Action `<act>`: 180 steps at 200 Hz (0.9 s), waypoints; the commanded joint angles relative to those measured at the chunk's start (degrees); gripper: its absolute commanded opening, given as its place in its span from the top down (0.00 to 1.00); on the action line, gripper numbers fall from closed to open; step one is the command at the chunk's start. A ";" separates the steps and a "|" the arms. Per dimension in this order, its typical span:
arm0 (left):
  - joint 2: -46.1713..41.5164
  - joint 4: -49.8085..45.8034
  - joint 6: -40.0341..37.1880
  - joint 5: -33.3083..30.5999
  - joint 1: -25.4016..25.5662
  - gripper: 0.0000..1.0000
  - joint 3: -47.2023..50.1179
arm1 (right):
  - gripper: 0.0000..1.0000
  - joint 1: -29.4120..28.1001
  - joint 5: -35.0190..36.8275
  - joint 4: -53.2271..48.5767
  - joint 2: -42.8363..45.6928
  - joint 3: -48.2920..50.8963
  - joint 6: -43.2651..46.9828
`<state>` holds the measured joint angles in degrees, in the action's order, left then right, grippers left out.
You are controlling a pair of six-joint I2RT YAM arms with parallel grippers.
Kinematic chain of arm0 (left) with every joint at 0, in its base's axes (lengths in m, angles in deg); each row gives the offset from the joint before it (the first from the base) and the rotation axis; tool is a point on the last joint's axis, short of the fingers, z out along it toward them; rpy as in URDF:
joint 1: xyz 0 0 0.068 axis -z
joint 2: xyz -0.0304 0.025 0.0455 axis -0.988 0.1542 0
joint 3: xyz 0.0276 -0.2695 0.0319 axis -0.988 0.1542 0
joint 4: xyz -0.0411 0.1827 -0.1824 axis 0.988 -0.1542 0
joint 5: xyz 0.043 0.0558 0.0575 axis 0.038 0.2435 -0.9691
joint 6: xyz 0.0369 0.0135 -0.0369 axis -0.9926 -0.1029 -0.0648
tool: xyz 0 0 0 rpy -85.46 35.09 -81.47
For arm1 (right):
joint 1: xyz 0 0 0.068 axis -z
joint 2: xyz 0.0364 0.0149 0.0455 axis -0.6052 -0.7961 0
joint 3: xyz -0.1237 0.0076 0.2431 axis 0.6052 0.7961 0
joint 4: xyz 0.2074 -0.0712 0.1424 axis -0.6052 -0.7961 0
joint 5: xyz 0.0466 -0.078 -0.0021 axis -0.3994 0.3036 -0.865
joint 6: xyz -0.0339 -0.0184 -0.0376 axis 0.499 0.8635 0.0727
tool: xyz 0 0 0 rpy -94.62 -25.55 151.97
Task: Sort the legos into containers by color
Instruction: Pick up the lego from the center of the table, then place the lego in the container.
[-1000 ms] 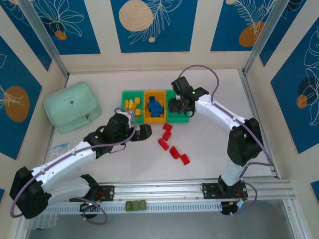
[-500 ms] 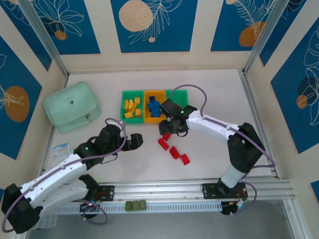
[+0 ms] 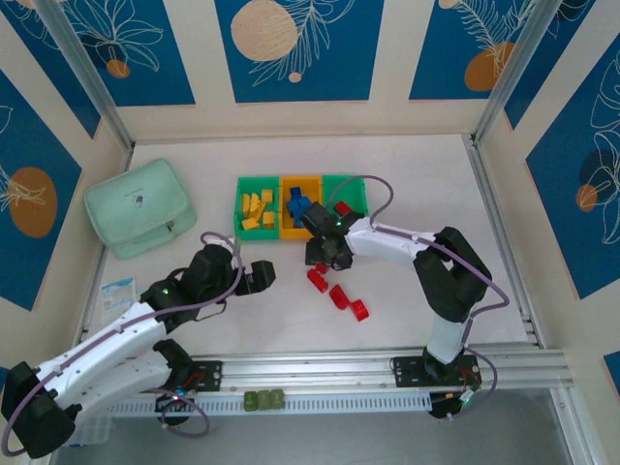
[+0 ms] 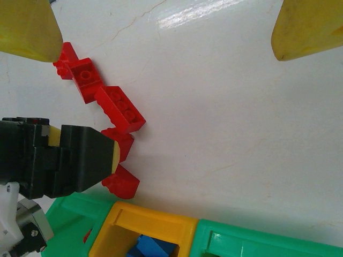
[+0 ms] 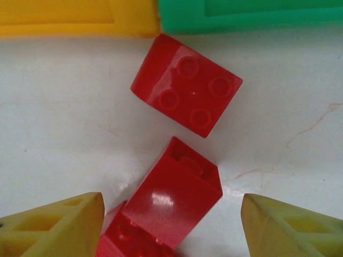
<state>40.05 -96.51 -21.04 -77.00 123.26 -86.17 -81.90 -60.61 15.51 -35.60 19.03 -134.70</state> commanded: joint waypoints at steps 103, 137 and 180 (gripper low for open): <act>1.22 -0.88 -0.03 -0.75 -0.34 0.01 0.61 | 0.58 0.10 1.50 1.36 -1.75 3.60 -4.10; 1.53 -0.59 -0.05 -0.66 -0.40 0.01 0.38 | 0.67 0.04 2.44 1.43 0.12 4.65 -2.92; 2.32 -1.03 -0.27 -0.13 -0.38 0.01 -0.95 | 0.76 0.02 3.62 0.82 3.87 5.38 0.53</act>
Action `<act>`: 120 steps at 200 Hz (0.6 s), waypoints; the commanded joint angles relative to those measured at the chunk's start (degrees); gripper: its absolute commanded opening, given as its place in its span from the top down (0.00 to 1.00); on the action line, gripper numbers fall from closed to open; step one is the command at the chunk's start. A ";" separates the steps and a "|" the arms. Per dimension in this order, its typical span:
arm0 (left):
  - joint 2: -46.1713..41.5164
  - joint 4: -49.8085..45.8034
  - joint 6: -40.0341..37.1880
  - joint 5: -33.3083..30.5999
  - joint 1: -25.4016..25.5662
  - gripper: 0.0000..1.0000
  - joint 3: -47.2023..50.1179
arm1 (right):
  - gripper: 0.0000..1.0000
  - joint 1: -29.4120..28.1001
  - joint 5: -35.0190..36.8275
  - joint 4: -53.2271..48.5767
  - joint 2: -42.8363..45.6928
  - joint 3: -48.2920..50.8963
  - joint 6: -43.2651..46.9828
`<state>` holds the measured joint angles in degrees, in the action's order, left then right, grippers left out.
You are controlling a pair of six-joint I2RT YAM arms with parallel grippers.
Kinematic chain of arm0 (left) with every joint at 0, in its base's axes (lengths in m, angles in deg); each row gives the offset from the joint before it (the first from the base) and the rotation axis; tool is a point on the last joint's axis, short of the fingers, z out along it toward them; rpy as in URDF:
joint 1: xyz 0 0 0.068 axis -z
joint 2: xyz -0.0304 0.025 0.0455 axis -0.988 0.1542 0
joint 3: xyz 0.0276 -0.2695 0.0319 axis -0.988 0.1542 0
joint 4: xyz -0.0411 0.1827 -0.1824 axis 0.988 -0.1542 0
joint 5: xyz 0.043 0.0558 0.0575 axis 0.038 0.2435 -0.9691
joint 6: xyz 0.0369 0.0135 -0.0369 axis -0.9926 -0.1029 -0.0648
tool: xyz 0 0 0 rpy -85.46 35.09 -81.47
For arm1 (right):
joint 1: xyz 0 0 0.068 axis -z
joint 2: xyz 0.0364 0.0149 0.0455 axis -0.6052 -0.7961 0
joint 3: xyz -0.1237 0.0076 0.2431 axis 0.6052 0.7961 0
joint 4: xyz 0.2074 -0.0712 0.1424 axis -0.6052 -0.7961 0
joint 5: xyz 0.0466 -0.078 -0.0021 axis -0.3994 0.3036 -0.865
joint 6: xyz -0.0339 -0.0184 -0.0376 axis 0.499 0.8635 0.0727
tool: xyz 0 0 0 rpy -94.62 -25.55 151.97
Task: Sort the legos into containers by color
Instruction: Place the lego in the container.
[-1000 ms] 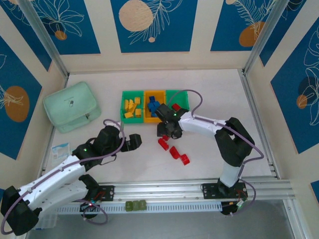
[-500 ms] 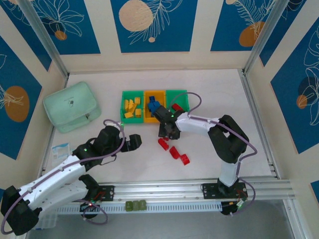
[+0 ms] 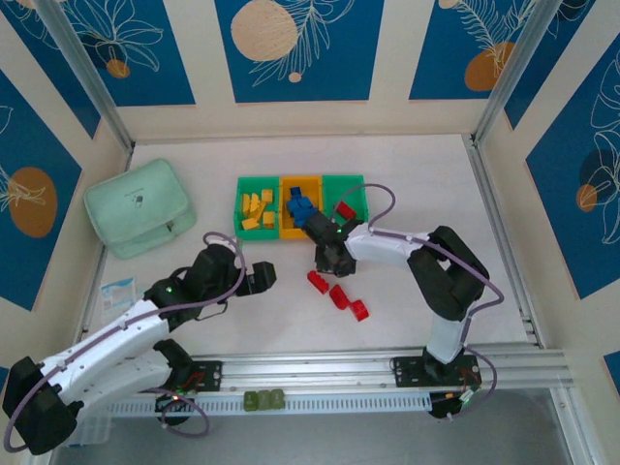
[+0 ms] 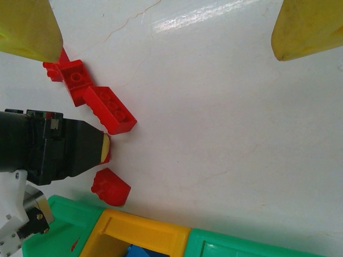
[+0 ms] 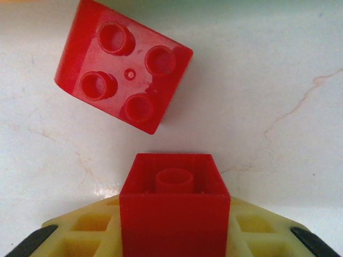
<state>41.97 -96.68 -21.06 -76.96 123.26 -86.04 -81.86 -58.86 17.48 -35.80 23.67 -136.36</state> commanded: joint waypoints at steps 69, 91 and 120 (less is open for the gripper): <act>2.47 -1.04 -3.13 0.33 -0.58 0.01 -4.56 | 0.81 3.52 2.36 -4.83 14.95 -0.01 10.93; 5.41 0.27 -4.01 1.08 -0.73 0.01 -6.29 | 0.81 6.23 2.04 -5.07 14.82 -3.24 14.99; 9.86 1.82 -5.13 2.63 -0.91 0.01 -9.39 | 0.81 10.28 -1.09 -4.51 10.09 -9.74 19.42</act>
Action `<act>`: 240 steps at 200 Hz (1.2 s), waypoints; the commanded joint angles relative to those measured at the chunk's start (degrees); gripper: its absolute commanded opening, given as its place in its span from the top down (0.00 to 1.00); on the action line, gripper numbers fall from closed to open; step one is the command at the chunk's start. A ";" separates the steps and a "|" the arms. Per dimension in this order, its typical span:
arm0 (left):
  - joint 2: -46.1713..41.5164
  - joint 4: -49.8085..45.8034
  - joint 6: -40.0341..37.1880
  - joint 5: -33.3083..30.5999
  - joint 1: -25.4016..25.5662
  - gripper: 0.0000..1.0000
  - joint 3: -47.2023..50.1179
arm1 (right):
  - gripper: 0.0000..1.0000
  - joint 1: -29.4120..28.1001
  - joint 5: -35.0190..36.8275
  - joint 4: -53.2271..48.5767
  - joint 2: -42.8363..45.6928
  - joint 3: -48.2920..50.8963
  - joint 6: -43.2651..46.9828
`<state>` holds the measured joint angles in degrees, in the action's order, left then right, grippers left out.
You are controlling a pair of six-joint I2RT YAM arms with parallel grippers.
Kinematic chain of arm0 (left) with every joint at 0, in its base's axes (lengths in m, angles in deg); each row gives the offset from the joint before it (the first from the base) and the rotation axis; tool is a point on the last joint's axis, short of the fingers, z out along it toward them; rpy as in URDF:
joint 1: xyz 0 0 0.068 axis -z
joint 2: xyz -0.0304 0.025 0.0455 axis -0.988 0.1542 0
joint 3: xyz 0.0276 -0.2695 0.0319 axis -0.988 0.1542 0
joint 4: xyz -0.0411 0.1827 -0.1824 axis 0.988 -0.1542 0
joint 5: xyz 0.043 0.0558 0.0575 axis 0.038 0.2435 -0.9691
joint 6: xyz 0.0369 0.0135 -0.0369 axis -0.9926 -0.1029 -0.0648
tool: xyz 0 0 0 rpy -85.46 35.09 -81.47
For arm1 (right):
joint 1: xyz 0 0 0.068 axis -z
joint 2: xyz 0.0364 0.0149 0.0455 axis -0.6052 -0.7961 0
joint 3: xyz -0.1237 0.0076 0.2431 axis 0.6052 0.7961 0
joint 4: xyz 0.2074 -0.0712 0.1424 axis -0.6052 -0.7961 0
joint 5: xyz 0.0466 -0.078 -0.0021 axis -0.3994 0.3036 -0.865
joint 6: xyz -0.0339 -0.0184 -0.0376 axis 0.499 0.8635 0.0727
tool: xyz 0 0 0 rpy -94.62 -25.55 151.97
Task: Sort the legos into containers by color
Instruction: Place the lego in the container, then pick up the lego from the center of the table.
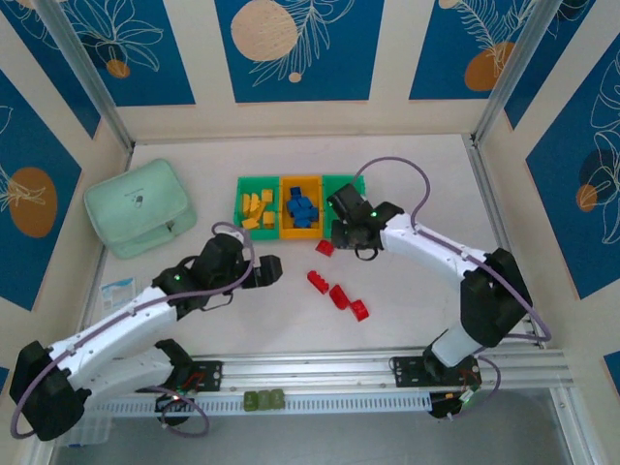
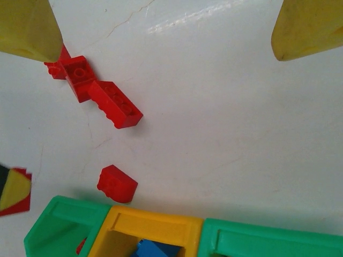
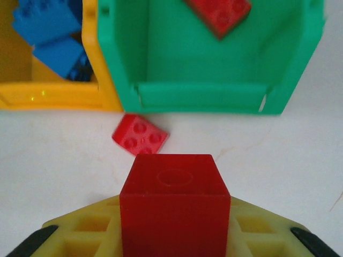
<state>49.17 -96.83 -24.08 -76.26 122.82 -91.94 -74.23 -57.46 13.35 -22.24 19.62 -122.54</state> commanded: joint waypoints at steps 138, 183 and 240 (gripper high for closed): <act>6.58 4.63 -2.43 2.42 -2.67 0.01 -5.69 | 0.71 9.21 -1.10 -1.89 -27.73 -27.75 9.44; 5.57 4.10 -2.87 2.73 -3.36 0.01 -6.00 | 0.49 9.31 -0.83 -2.10 -24.84 -26.72 9.44; 2.79 2.65 -3.03 3.08 -3.81 0.01 -5.40 | 0.39 6.45 -0.34 -2.40 -15.89 -20.81 9.70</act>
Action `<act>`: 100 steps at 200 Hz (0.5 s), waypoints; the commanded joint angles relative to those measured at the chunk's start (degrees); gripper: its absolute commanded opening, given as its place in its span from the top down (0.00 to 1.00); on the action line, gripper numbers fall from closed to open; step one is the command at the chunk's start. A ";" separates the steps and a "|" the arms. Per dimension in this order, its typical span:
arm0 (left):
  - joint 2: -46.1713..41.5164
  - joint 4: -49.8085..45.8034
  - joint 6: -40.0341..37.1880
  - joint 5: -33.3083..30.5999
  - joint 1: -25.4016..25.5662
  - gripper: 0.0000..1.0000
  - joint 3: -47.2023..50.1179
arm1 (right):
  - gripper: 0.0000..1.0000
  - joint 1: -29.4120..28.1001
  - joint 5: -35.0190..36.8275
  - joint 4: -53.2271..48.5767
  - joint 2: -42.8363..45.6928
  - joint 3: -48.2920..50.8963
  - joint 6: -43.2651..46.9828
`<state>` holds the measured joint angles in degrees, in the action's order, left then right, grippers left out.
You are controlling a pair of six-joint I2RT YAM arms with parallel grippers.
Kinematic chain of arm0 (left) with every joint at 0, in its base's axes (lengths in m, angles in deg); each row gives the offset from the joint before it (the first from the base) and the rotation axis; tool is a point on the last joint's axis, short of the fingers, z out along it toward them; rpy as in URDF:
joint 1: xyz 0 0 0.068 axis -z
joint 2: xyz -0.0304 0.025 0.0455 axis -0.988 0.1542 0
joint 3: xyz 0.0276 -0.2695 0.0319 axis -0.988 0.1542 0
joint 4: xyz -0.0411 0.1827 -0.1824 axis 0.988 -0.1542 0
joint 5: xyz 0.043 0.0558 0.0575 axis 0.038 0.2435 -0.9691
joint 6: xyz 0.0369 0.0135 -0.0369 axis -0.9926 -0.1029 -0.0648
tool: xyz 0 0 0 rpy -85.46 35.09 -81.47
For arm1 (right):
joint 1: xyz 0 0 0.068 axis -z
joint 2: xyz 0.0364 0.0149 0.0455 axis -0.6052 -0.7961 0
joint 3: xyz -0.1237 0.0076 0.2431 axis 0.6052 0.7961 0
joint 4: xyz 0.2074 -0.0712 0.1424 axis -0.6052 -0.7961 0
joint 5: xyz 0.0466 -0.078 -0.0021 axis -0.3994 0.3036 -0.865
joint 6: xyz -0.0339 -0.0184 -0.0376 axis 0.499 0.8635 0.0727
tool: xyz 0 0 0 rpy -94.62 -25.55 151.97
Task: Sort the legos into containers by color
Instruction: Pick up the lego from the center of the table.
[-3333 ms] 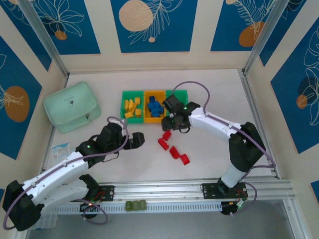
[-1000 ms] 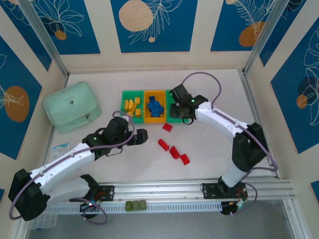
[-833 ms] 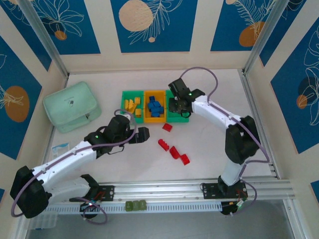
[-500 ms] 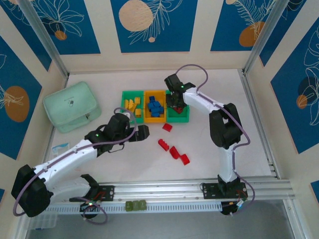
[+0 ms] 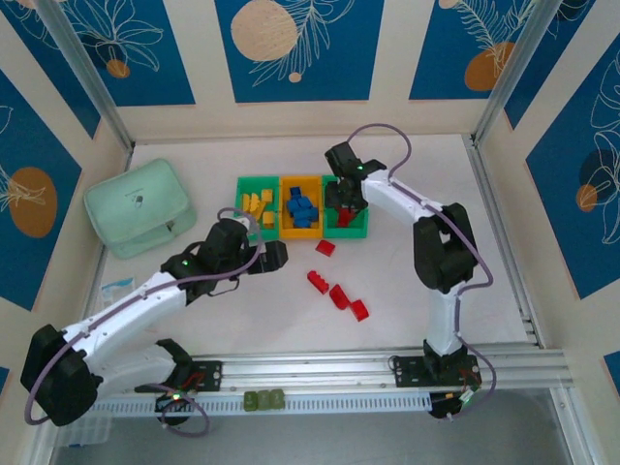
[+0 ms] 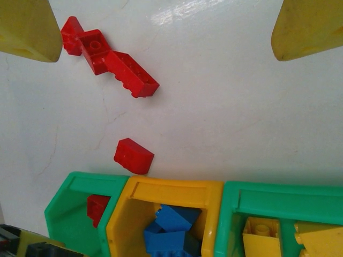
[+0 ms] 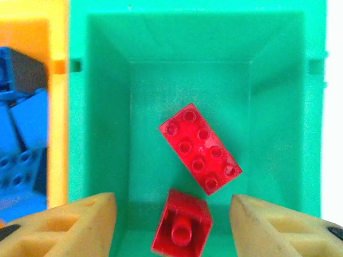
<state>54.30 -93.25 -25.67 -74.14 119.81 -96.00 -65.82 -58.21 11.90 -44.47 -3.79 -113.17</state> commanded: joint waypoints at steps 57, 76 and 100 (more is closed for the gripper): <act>-8.59 -6.13 -0.89 0.02 -1.10 0.01 2.19 | 0.33 -7.38 -0.72 -2.81 15.07 13.28 -2.17; -11.12 -7.70 -0.31 -0.40 -1.17 0.01 4.22 | 0.30 -10.23 -1.04 -2.95 17.11 16.96 -3.81; -14.01 -10.04 0.46 -1.05 -1.25 0.01 6.33 | 0.28 -14.18 -1.43 -2.72 17.90 20.29 -6.01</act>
<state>42.76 -98.76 -25.59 -74.21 119.37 -91.81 -76.68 -58.14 10.37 -28.47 14.03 -115.92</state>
